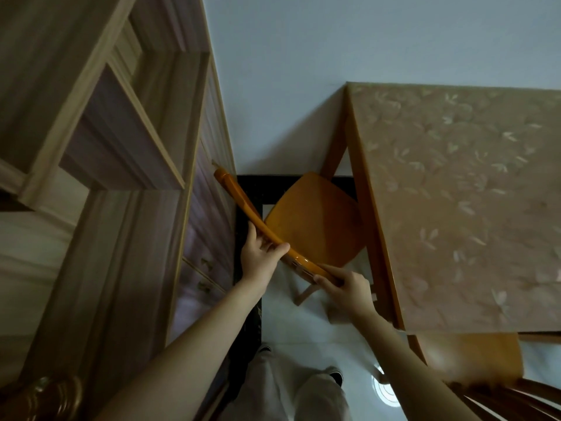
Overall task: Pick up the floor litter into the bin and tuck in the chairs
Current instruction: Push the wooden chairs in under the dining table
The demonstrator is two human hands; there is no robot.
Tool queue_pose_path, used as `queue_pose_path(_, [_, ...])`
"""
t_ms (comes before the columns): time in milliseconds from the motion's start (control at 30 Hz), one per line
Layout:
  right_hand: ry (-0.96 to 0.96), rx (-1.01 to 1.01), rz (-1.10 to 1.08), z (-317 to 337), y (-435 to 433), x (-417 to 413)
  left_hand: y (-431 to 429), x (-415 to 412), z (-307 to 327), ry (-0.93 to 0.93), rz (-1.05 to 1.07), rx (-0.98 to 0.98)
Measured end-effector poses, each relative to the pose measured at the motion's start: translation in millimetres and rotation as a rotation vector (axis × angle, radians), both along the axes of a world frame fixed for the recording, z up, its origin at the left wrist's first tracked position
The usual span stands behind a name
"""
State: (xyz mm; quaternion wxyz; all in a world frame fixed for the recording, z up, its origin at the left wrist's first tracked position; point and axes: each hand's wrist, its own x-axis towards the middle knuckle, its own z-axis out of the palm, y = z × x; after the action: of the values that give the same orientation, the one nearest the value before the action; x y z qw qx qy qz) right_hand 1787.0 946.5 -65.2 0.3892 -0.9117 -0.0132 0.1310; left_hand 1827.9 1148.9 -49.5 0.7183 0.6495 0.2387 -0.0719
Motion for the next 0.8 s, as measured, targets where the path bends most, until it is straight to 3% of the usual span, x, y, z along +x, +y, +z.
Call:
queue_pose_path(367, [-0.030,0.052,-0.196,-7.9,16.8,13.7,6.2,51.6,6.7,0.020,-0.199,0.033])
queue_pose_path(800, [-0.040,0.186,-0.301,-11.7,60.0,83.3,25.1,142.7,16.1,0.060,-0.284,0.111])
